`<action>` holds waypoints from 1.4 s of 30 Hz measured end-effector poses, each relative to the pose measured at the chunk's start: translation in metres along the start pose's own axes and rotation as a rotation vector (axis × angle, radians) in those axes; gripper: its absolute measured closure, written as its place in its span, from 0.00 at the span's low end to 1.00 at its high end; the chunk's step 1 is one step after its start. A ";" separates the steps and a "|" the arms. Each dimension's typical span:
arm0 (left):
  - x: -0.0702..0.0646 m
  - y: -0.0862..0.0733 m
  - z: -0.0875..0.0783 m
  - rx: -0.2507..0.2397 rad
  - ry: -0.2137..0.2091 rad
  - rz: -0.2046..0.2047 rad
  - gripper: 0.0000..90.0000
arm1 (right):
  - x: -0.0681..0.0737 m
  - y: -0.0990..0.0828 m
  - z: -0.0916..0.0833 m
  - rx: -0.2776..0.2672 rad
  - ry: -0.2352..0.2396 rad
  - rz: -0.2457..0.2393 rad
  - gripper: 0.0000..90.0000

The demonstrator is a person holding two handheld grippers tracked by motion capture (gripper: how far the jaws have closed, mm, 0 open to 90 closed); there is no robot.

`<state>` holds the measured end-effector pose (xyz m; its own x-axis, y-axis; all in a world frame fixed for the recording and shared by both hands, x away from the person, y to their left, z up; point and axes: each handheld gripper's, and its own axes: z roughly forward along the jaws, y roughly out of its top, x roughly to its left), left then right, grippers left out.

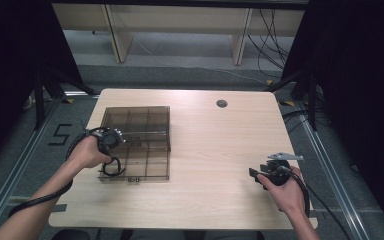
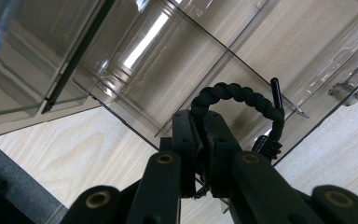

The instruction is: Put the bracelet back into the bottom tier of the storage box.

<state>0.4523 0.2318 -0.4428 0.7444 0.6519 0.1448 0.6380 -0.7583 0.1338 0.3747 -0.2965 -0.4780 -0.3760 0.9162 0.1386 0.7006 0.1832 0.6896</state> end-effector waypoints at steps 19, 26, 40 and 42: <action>-0.001 -0.002 0.006 0.002 -0.002 -0.002 0.93 | 0.000 0.000 0.000 0.000 0.006 0.004 0.53; -0.002 -0.001 0.009 0.003 0.010 0.001 0.93 | -0.002 -0.001 0.002 -0.009 0.000 -0.025 0.53; -0.003 0.001 0.014 0.022 0.012 0.010 0.94 | -0.002 -0.001 0.002 -0.008 0.002 -0.023 0.53; -0.003 0.001 0.015 0.031 0.011 0.009 0.93 | -0.002 -0.001 0.002 -0.008 0.002 -0.024 0.53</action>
<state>0.4540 0.2290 -0.4578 0.7481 0.6447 0.1570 0.6371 -0.7640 0.1016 0.3760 -0.2973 -0.4801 -0.3940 0.9108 0.1236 0.6867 0.2023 0.6982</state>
